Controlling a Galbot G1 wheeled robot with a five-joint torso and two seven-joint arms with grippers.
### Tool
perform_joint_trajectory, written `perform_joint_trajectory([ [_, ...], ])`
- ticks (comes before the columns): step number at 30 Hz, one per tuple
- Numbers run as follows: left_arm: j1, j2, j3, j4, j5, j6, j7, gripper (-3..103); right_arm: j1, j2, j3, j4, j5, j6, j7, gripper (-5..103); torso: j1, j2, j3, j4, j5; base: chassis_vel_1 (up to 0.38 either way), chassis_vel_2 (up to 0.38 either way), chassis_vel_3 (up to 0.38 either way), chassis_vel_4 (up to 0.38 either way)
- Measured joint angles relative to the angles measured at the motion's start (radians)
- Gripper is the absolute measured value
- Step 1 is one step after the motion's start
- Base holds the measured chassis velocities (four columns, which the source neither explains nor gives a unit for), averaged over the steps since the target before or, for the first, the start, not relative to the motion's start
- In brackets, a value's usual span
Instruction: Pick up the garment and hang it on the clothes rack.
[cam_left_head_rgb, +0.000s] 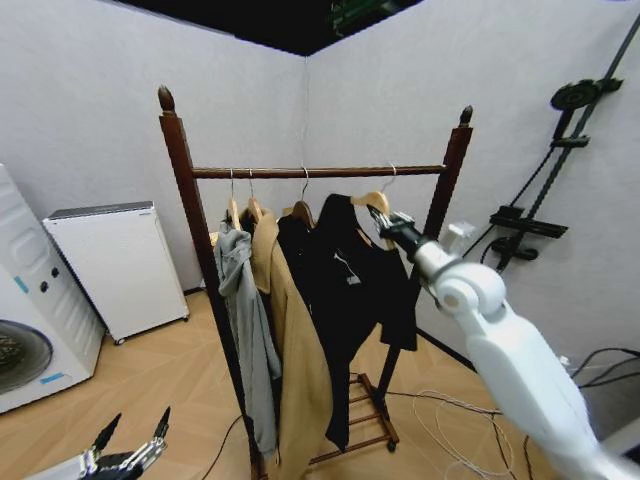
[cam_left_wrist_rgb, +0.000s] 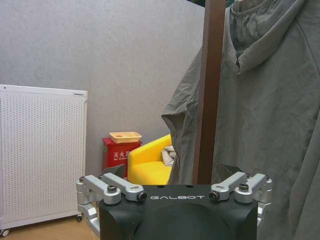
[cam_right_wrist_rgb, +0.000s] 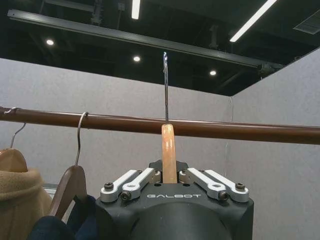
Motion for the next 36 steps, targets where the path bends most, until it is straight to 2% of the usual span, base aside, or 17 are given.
perform_joint_trajectory([
  [7,0.0,0.0,0.0,0.0,0.0,0.0,0.0,100,0.082,0.011,-0.077,-0.031,0.031,-0.039,0.014,10,0.0,0.0,0.0,-0.0002,0.0,0.0,0.0,0.0,0.0],
  [12,0.0,0.0,0.0,0.0,0.0,0.0,0.0,100,0.178,0.019,-0.174,-0.107,0.1,-0.053,0.054,10,0.0,0.0,0.0,0.0,-0.0001,0.0,0.0,0.0,0.0],
  [15,0.0,0.0,0.0,0.0,0.0,0.0,0.0,100,0.215,0.026,-0.207,-0.161,0.101,-0.053,0.055,10,0.0,0.0,0.0,0.0,-0.0001,0.0,0.0,0.0,0.0],
  [24,0.0,0.0,0.0,0.0,0.0,0.0,0.0,100,0.268,0.037,-0.246,-0.255,0.112,-0.06,0.047,10,0.0,0.0,0.0,-0.0001,0.0001,0.0,0.0,0.0,0.0],
  [26,0.0,0.0,0.0,0.0,0.0,0.0,0.0,100,0.291,0.042,-0.265,-0.273,0.139,-0.074,0.052,10,0.0,0.0,0.0,-0.0002,0.0,0.0,0.0,0.0,0.0],
  [36,0.0,0.0,0.0,0.0,0.0,0.0,0.0,100,0.289,0.054,-0.276,-0.267,0.165,-0.116,0.062,10,0.0,0.0,0.0,-0.0001,0.0,0.0,0.0,0.0,0.0],
])
